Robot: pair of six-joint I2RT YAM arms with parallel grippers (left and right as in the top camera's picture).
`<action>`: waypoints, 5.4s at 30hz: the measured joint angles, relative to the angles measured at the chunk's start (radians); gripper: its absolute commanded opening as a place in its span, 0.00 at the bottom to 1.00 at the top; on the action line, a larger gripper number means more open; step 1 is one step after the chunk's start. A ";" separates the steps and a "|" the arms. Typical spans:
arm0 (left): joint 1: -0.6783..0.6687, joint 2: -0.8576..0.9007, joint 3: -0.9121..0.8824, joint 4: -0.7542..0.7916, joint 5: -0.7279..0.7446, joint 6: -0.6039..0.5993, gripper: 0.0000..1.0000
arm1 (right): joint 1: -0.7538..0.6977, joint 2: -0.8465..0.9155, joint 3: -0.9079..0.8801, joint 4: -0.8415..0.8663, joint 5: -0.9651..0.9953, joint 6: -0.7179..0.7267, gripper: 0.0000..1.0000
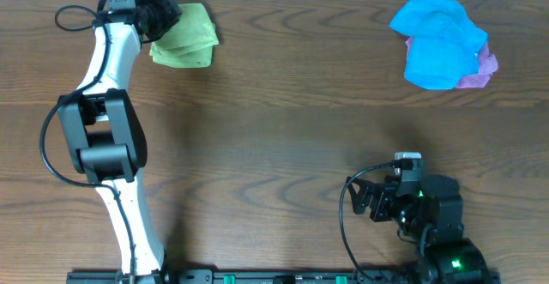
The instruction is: Fold the cloth
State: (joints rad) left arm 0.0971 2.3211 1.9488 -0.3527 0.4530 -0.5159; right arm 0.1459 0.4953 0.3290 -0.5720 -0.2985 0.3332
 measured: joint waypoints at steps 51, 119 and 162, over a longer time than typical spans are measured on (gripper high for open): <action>0.000 0.085 0.596 -0.835 -0.087 0.336 0.96 | 0.000 0.000 0.000 0.000 0.000 0.000 0.99; -0.095 -1.138 -0.648 -0.468 -0.329 0.446 0.95 | 0.000 0.000 -0.001 0.000 0.000 0.000 0.99; -0.095 -2.217 -1.700 -0.391 -0.326 0.562 0.96 | 0.000 0.000 -0.004 0.000 0.000 0.000 0.99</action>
State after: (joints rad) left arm 0.0017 0.1043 0.2485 -0.7441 0.1272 0.0456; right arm 0.1459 0.4953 0.3252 -0.5716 -0.2985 0.3336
